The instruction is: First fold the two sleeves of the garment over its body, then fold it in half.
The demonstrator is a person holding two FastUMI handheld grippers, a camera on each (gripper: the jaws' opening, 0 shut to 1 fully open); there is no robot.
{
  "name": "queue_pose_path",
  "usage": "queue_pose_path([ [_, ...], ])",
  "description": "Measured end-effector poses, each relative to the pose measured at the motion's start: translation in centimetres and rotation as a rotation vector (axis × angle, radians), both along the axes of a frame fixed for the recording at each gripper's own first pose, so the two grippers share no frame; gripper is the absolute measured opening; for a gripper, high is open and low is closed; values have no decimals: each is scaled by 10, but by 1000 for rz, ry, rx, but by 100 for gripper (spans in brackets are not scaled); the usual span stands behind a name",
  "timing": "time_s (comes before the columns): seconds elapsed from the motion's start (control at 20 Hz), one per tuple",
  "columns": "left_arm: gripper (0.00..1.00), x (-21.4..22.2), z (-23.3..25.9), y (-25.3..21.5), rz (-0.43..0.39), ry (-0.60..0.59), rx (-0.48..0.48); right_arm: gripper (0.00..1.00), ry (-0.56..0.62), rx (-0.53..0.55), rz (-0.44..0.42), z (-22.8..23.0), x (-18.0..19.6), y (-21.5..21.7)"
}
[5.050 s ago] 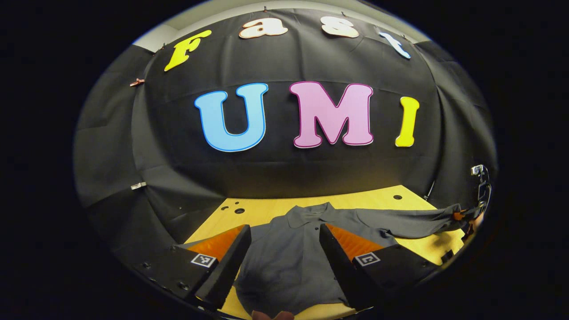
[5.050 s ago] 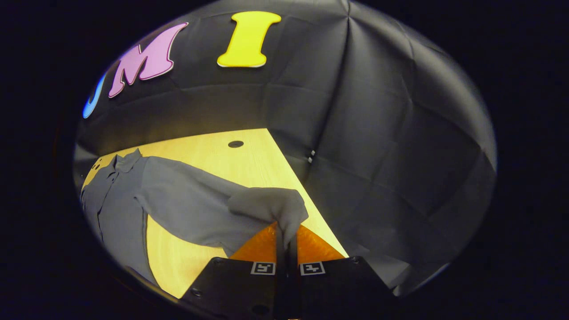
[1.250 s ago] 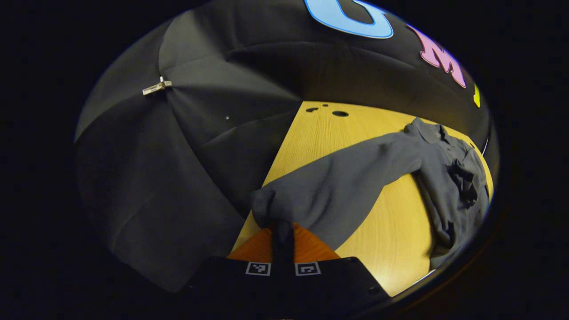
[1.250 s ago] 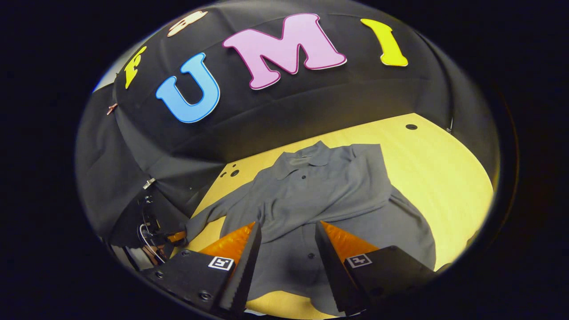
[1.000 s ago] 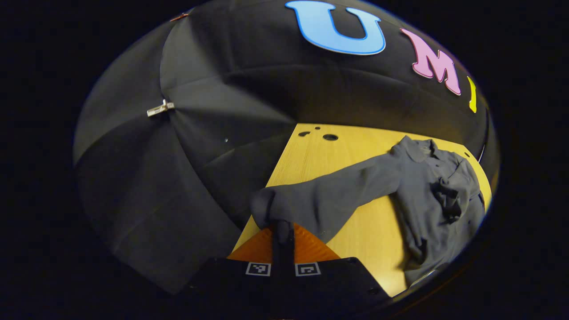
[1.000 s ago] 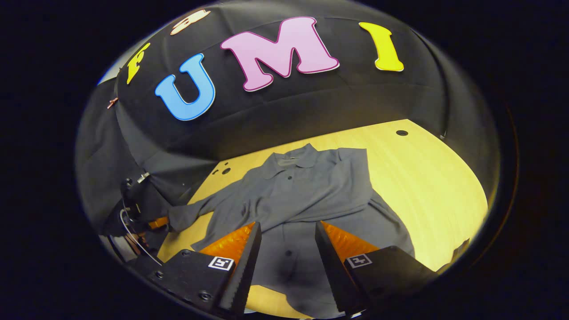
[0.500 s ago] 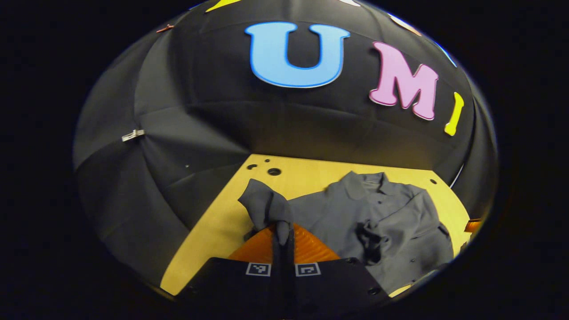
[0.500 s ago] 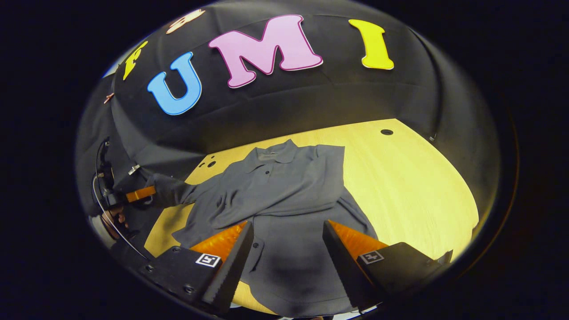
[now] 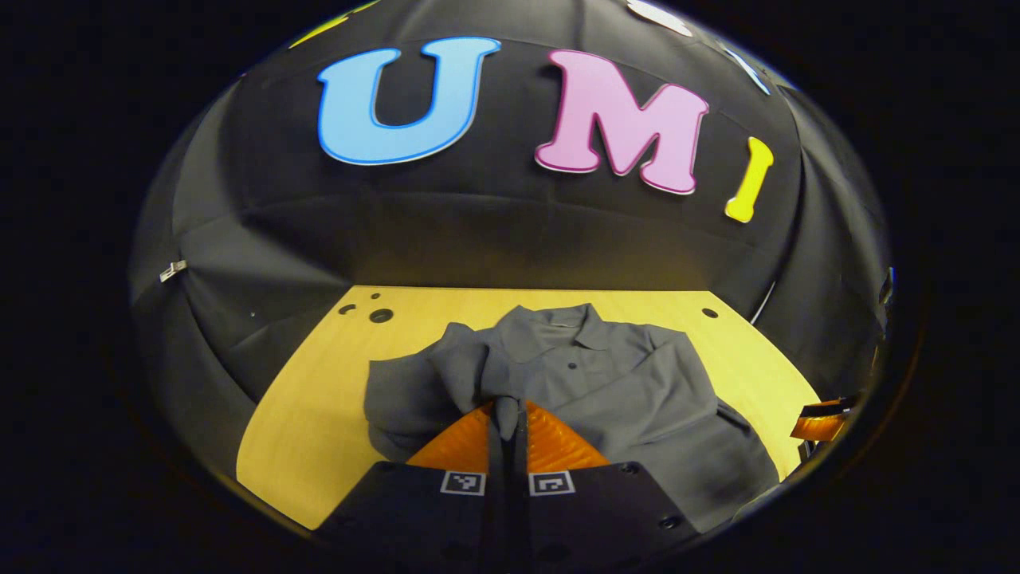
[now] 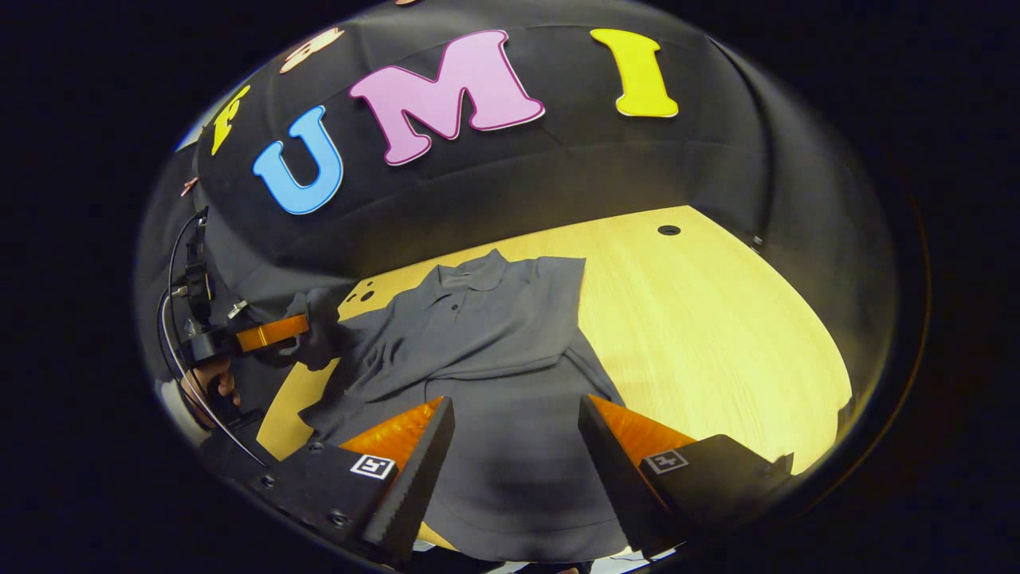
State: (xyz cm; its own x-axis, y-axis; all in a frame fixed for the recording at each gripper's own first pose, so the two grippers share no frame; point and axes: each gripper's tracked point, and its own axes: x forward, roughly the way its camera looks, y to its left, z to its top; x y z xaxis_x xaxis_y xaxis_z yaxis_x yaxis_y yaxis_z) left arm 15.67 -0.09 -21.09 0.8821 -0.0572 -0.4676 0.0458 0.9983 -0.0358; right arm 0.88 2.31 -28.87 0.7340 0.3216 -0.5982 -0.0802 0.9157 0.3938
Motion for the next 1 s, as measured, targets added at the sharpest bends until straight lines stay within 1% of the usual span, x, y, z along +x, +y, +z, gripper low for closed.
queue_pose_path([
  [0.3,5,14,-29,-74,-44,42,-3,97,30,10,-6,-13,-4,-33],
  [0.55,6,22,-67,-131,-98,86,38,97,55,12,8,-27,-4,-56],
  [0.8,7,27,-106,-160,-109,134,64,97,75,-2,24,-39,-2,-79],
  [0.9,11,25,-119,-168,-120,152,50,97,81,0,19,-43,-1,-86],
  [1.0,22,24,-122,-175,-129,146,13,97,90,0,16,-47,-1,-92],
])
